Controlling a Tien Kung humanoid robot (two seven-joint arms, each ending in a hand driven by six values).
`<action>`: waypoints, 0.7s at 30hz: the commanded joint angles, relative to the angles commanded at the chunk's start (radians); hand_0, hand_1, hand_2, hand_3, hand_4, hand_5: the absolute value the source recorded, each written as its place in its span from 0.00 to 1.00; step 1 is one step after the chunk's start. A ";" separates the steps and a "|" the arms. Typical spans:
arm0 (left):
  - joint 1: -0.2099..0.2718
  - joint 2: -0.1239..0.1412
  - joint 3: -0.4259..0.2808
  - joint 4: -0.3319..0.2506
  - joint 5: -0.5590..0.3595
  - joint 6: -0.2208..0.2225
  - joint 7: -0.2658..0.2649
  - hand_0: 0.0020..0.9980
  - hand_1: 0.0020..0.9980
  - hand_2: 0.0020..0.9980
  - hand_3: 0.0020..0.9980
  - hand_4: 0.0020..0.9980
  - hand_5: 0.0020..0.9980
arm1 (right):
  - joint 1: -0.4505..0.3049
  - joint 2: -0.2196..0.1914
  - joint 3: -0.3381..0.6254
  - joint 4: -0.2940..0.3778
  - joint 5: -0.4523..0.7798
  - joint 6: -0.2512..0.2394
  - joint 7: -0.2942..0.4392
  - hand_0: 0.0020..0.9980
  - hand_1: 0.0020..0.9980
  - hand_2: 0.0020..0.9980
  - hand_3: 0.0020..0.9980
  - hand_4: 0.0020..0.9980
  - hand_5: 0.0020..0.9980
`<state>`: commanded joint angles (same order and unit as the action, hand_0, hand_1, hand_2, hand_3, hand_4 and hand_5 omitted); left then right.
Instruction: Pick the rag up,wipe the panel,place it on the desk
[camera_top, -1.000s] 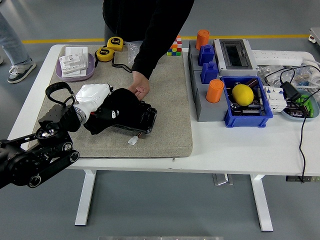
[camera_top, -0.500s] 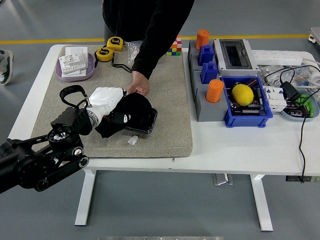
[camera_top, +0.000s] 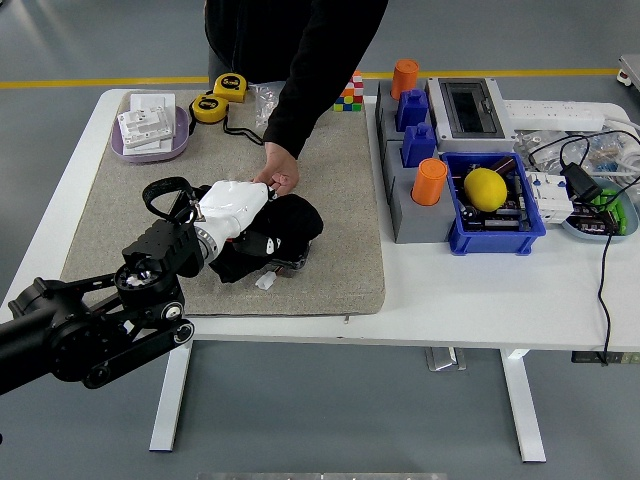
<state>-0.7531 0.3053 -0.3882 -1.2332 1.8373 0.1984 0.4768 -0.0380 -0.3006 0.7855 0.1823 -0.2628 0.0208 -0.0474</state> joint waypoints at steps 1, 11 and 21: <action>-0.001 -0.002 0.003 -0.002 0.000 0.000 0.001 0.24 0.16 0.31 0.56 0.55 0.06 | 0.000 0.000 -0.002 -0.001 0.001 0.000 0.000 0.75 0.71 0.70 0.61 1.00 0.53; -0.004 -0.008 0.008 -0.001 -0.002 0.005 0.007 0.24 0.16 0.31 0.56 0.55 0.06 | 0.000 0.001 -0.004 -0.002 0.002 0.000 -0.002 0.75 0.71 0.70 0.61 1.00 0.53; 0.005 0.001 -0.018 0.023 -0.004 0.008 0.005 0.24 0.16 0.31 0.56 0.55 0.06 | -0.001 0.001 0.007 -0.002 -0.013 0.000 -0.005 0.74 0.71 0.70 0.61 1.00 0.53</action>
<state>-0.7485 0.3066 -0.4058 -1.2107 1.8333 0.2067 0.4815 -0.0391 -0.2993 0.7923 0.1800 -0.2755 0.0205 -0.0527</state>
